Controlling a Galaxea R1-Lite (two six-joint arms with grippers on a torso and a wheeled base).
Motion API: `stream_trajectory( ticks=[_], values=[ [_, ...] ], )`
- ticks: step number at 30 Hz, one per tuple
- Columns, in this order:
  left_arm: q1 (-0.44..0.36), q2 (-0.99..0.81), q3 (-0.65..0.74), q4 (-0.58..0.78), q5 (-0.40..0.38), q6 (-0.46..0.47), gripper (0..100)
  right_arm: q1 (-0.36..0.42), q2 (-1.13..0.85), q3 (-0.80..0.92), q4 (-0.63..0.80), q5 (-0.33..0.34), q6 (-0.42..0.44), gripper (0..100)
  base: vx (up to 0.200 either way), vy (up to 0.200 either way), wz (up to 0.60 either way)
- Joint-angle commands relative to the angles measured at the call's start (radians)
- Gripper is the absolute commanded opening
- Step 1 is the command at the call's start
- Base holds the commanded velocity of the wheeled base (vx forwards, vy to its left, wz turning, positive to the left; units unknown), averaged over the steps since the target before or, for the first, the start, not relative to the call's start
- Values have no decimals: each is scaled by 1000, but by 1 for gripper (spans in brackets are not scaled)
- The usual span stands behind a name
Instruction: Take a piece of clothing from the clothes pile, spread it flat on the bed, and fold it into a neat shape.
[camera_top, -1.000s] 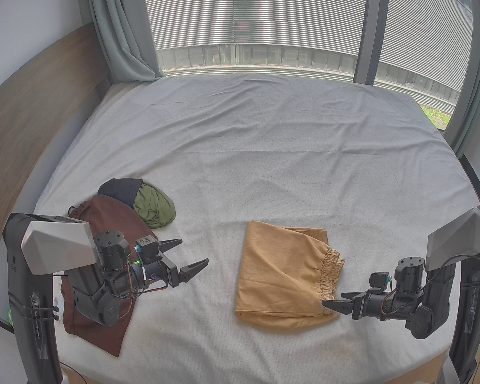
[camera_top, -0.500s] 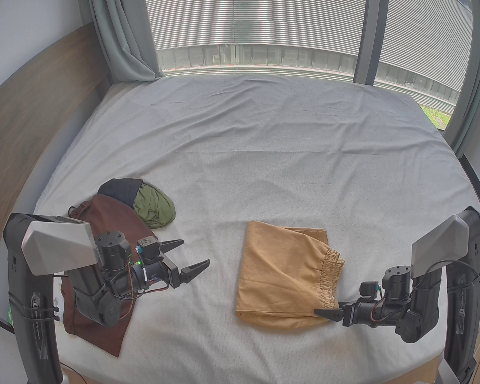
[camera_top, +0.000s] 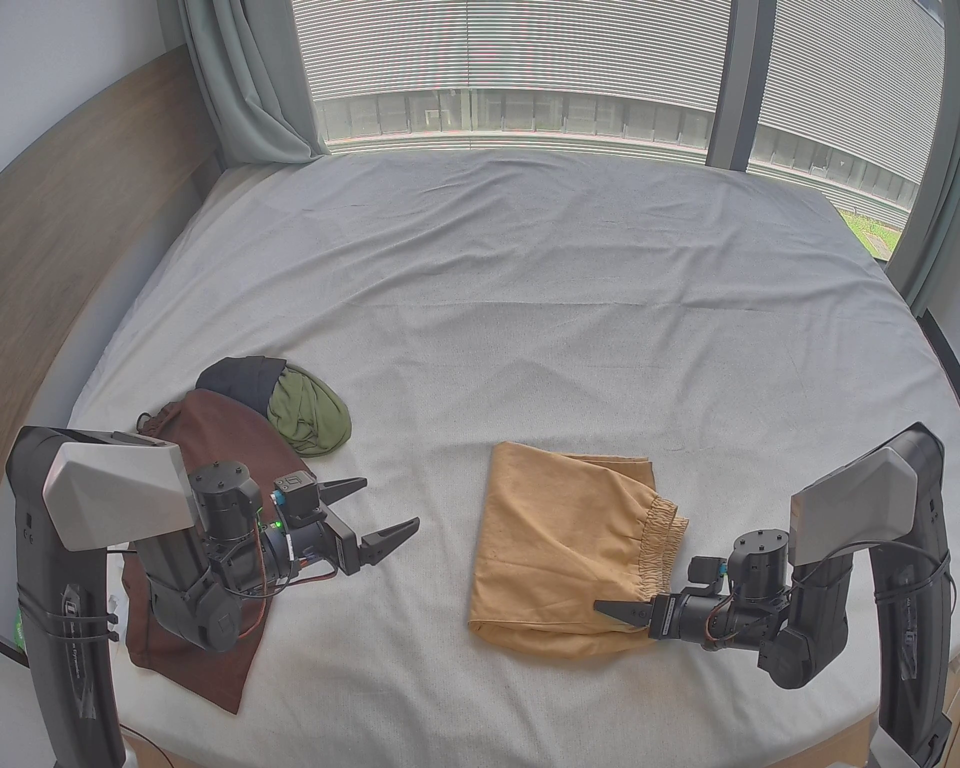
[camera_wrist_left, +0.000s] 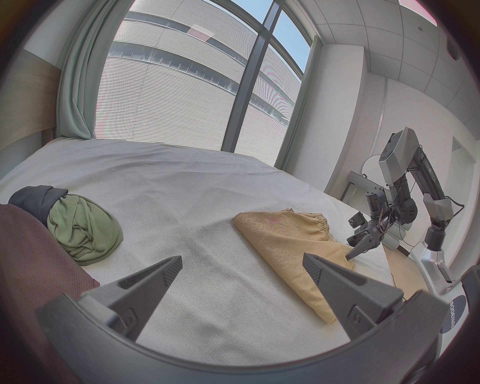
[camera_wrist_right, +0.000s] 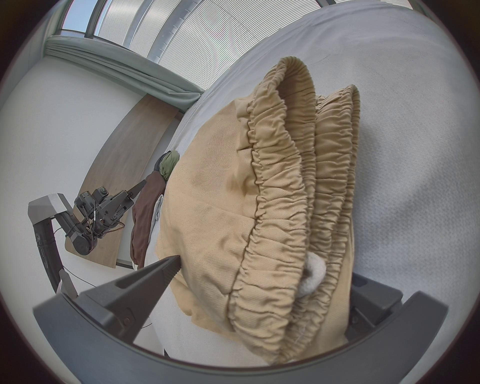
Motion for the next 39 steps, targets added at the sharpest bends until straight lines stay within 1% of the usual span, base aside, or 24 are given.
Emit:
stream_trajectory(
  ticks=[1, 7, 8, 24, 39],
  values=[
    [-2, 2, 0, -1, 0, 0, 100, 5, 7, -9, 0, -5, -1, 100, 0, 0, 0],
    [0, 4, 1, -1, 0, 0, 100, 5, 7, -8, -2, -5, -1, 100, 0, 0, 0],
    [0, 4, 1, -1, 0, 0, 100, 5, 7, -8, -2, -5, -1, 0, 0, 0, 0],
    [0, 5, 3, -1, 0, 2, 100, 7, 4, -8, -3, -5, -2, 0, 0, 0, 0],
    [5, 5, 5, -1, 0, 3, 100, 20, -87, -8, -3, 0, -1, 0, 0, 0, 0]
  ],
)
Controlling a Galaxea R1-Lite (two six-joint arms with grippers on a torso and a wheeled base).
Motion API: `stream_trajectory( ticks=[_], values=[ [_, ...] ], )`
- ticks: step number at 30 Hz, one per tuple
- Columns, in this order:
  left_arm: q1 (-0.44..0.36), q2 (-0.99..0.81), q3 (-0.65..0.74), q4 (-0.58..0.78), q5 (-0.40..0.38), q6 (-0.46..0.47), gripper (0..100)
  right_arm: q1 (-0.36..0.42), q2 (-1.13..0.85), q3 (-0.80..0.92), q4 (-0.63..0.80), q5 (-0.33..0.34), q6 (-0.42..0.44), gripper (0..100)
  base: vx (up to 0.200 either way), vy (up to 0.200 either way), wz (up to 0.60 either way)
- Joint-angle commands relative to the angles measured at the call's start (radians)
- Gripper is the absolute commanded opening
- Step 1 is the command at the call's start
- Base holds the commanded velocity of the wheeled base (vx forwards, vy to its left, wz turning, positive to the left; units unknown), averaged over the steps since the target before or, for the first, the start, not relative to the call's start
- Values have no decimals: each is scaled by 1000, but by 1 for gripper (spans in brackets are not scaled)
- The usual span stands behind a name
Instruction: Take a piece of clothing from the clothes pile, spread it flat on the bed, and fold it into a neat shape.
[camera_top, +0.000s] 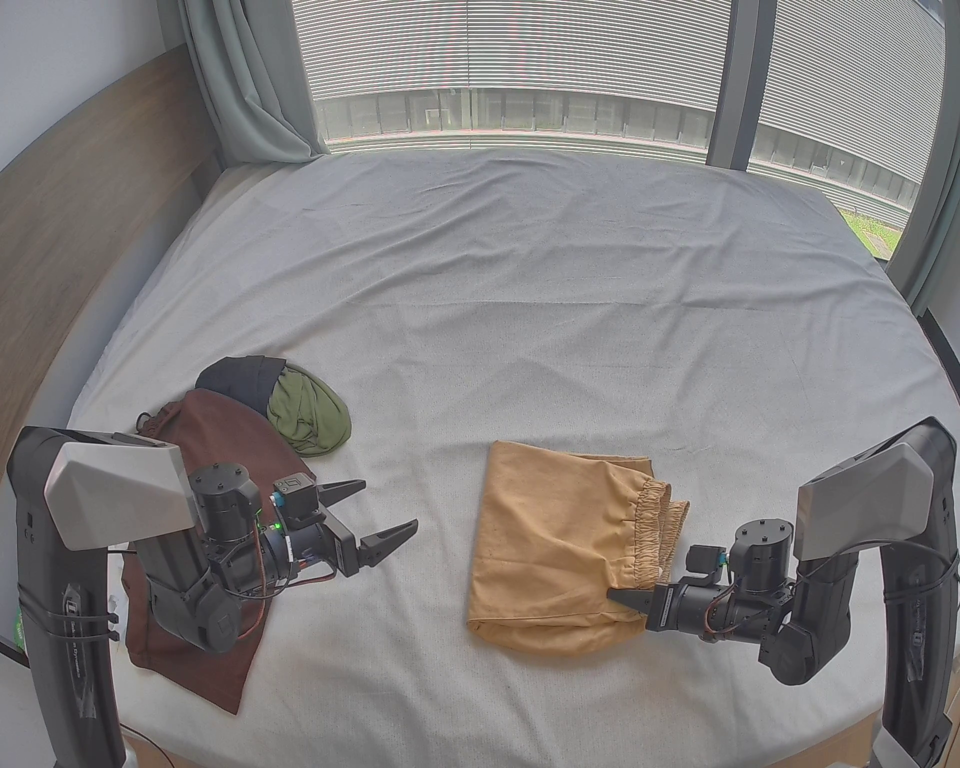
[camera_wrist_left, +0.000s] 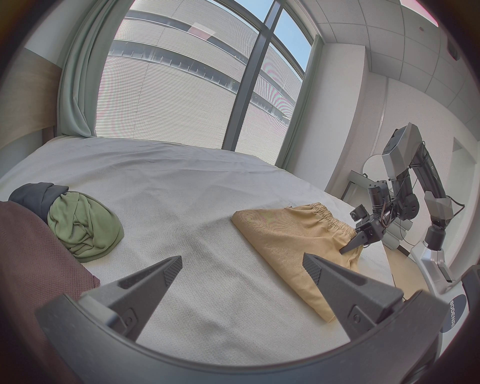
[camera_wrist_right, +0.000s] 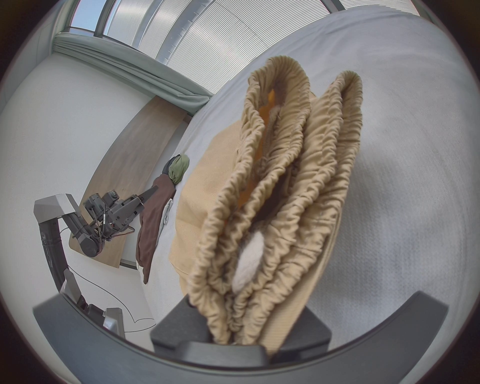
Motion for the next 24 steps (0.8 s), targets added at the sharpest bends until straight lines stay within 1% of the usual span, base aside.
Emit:
stream_trajectory(
  ticks=[1, 16, 24],
  values=[
    [2, -1, 1, -1, 0, 1, 100, 2, -32, 0, -2, 1, 1, 0, 0, 0, 0],
    [7, -4, 0, -1, -1, 27, 100, 14, -35, -1, -3, 2, 1, 0, 0, 0, 0],
    [4, -6, -2, -1, 0, 27, 100, 33, -136, -17, 0, 17, 4, 0, 0, 0, 0]
  ],
)
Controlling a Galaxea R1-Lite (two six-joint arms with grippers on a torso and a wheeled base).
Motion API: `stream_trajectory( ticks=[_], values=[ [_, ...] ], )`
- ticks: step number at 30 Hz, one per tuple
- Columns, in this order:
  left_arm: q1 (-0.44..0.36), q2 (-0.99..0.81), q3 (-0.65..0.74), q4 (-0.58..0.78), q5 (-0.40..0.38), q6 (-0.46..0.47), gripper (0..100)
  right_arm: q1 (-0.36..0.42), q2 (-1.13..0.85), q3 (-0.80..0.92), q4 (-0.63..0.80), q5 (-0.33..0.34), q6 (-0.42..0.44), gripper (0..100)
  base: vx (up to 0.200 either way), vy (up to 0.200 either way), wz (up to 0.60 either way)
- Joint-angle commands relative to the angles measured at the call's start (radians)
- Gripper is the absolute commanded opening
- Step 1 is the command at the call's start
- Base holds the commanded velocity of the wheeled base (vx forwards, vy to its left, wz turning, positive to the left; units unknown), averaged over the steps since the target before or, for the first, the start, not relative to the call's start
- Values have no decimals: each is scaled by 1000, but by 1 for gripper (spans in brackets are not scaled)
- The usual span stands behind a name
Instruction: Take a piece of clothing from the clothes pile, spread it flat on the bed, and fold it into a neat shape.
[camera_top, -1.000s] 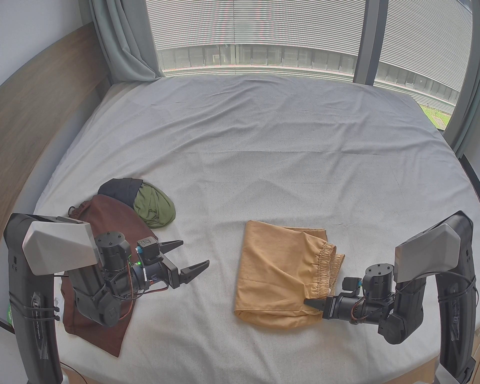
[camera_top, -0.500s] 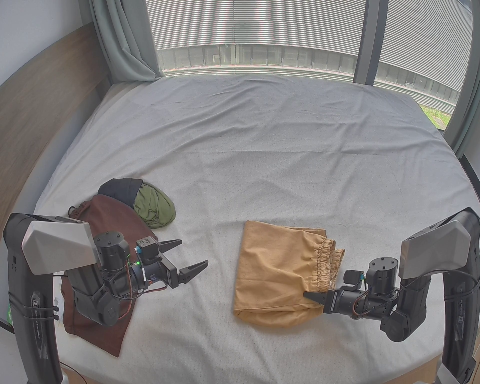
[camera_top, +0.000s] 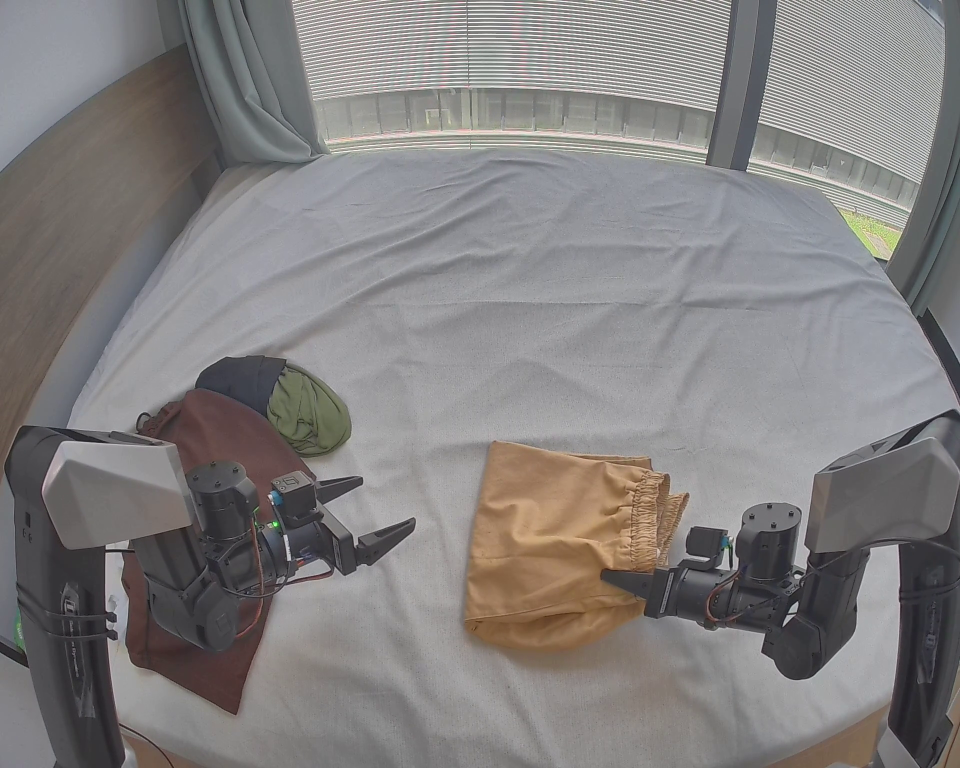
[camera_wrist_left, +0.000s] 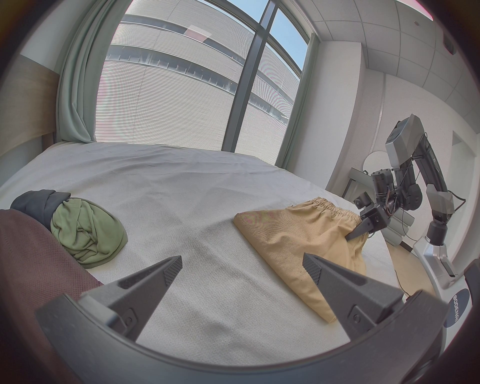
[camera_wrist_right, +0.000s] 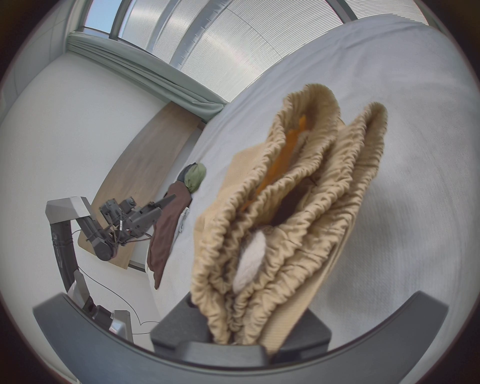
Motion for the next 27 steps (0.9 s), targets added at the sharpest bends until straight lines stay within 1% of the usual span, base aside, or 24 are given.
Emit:
stream_trajectory(
  ticks=[1, 9, 14, 17, 20, 22, 27],
  values=[
    [-6, -2, 2, -1, 1, 0, 100, 9, -70, -9, 1, 7, 2, 0, 0, 0, 0],
    [-8, -3, 7, -1, 1, 0, 100, 3, -139, -4, 2, 76, 3, 0, 0, 0, 0],
    [-3, -5, 7, -1, 1, 0, 100, -6, -181, -20, 4, 142, 3, 0, 0, 0, 0],
    [-2, -8, 8, -1, 1, 0, 100, -14, -217, -23, 4, 194, 3, 0, 0, 0, 0],
    [-2, -9, 8, -1, 1, 0, 100, -26, -247, -32, 5, 237, 22, 0, 0, 0, 0],
    [-2, -9, 7, -1, 1, 0, 100, -27, -260, -43, 5, 249, 40, 0, 0, 0, 0],
    [-2, -11, 7, -1, 1, 0, 100, -27, -282, -89, 5, 252, 55, 0, 0, 0, 0]
  ],
)
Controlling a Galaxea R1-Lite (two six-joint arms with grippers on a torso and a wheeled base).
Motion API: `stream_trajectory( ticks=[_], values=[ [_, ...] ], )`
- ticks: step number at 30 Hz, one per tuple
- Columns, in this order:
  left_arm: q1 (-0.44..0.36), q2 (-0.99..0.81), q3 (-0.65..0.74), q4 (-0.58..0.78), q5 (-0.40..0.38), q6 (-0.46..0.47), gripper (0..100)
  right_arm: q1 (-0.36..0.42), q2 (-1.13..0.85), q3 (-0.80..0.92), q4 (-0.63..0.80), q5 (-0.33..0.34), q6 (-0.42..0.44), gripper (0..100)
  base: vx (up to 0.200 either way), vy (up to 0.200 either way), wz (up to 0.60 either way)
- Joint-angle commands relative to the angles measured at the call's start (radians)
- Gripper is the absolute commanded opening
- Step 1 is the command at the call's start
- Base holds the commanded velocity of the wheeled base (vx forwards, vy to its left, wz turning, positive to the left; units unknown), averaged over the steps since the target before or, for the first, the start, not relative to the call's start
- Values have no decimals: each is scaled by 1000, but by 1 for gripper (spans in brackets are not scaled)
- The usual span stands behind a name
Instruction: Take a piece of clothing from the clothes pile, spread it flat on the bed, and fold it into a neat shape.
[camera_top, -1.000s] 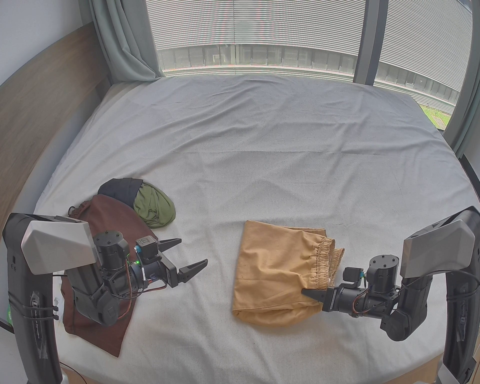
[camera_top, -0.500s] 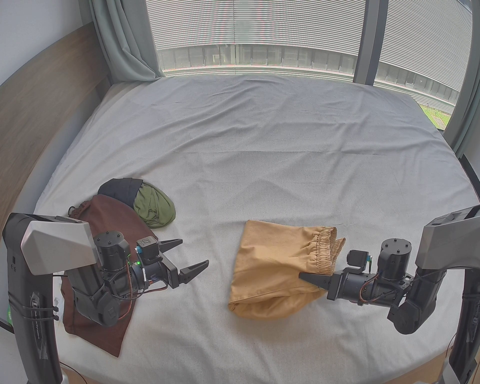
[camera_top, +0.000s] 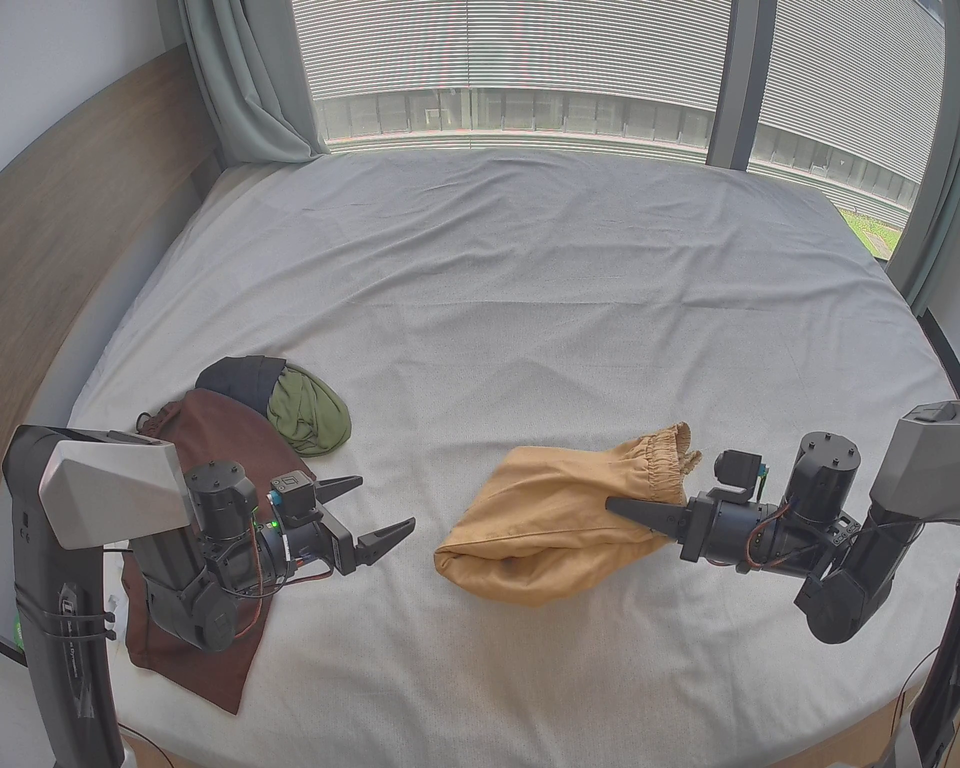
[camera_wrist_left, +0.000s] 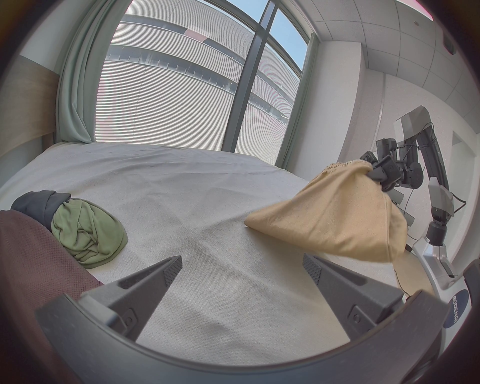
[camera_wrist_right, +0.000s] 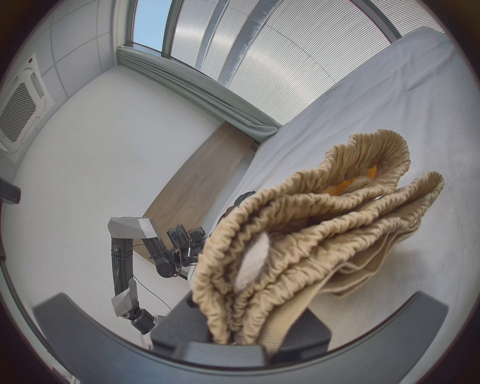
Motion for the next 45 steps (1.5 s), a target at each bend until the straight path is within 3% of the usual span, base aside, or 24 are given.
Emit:
stream_trajectory(
  ticks=[1, 15, 32, 45],
  values=[
    [0, -3, 1, -1, 0, 0, 100, -2, -34, -42, -1, 8, 5, 0, 0, 0, 0],
    [0, -10, 13, -1, 0, 0, 100, -38, -23, -226, 0, 138, 80, 0, 0, 0, 0],
    [0, -9, 11, -1, 0, 0, 100, -62, 228, -658, 2, 145, 257, 0, 0, 0, 0],
    [0, -6, 11, -1, 0, 0, 100, -67, 366, -743, 2, 145, 263, 0, 0, 0, 0]
  ],
)
